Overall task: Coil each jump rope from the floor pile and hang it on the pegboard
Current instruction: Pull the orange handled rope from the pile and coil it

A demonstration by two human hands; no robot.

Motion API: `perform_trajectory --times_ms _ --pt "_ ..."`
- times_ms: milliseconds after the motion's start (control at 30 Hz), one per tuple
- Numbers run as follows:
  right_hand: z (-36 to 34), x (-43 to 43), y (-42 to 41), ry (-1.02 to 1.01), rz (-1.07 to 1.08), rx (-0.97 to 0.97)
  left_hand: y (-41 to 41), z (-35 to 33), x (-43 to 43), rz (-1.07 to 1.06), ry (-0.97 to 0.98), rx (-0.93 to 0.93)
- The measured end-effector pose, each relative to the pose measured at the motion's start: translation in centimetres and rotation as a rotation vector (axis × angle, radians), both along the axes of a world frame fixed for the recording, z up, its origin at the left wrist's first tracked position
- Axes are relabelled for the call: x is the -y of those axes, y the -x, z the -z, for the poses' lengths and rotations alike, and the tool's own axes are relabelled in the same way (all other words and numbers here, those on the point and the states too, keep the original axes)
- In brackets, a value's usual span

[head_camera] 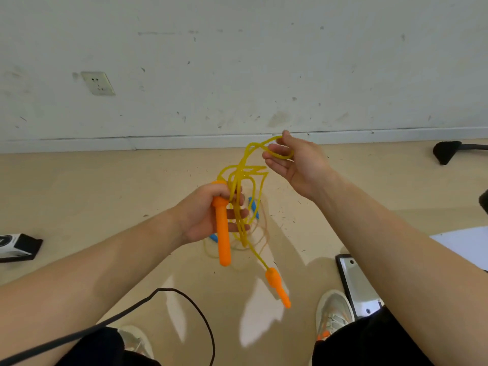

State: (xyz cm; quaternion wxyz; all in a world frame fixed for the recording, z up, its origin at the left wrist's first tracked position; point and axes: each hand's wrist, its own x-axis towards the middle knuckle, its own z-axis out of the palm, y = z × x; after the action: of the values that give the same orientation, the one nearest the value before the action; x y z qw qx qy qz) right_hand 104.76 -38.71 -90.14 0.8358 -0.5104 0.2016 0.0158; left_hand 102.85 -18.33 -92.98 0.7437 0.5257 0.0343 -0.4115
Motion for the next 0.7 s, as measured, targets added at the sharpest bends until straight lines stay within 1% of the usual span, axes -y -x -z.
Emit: perform_trajectory --times_ms 33,67,167,233,300,367,400,433,467,533,567,600,633,700 --pt "0.7 0.1 -0.1 0.017 0.01 -0.044 -0.3 -0.3 -0.1 -0.024 0.016 -0.002" --pt "1.5 0.2 -0.2 0.089 0.019 -0.088 -0.5 -0.6 -0.1 -0.052 0.033 -0.006" --pt "3.9 0.2 0.3 0.392 0.047 -0.194 -1.5 -1.8 -0.3 -0.164 0.085 -0.017" --pt "5.9 -0.4 1.2 0.465 -0.016 -0.271 -2.1 -2.9 -0.4 -0.213 0.138 0.002" --pt "8.2 -1.5 2.3 0.594 -0.219 -0.314 -2.6 -3.7 -0.5 -0.242 0.177 0.033" --pt "10.2 -2.8 3.4 0.807 -0.549 -0.256 -2.9 -4.4 -0.5 -0.265 0.201 0.062" --pt "10.9 -3.6 3.9 0.879 -0.704 -0.215 -3.0 -4.8 -0.4 -0.272 0.218 0.072" --pt "11.4 -4.3 4.1 0.934 -0.814 -0.187 -3.1 -5.1 -0.5 -0.275 0.233 0.079" --pt "11.5 -4.9 4.3 0.991 -0.869 -0.17 -3.2 -5.3 -0.5 -0.279 0.243 0.088" --pt "11.7 -5.5 4.1 1.132 -0.837 -0.118 -3.3 -5.5 -0.7 -0.289 0.257 0.096" --pt "11.6 -5.4 4.0 1.184 -0.797 -0.079 -3.5 -5.5 -0.7 -0.29 0.26 0.094" --pt "11.5 -5.3 3.9 1.192 -0.77 -0.058 -3.5 -5.6 -0.8 -0.292 0.258 0.093" --pt "11.8 -5.0 3.7 1.166 -0.764 -0.052 -3.6 -5.6 -0.9 -0.297 0.253 0.093" --pt "12.1 -4.6 3.7 1.093 -0.837 -0.107 -3.8 -5.5 -1.2 -0.307 0.255 0.095"
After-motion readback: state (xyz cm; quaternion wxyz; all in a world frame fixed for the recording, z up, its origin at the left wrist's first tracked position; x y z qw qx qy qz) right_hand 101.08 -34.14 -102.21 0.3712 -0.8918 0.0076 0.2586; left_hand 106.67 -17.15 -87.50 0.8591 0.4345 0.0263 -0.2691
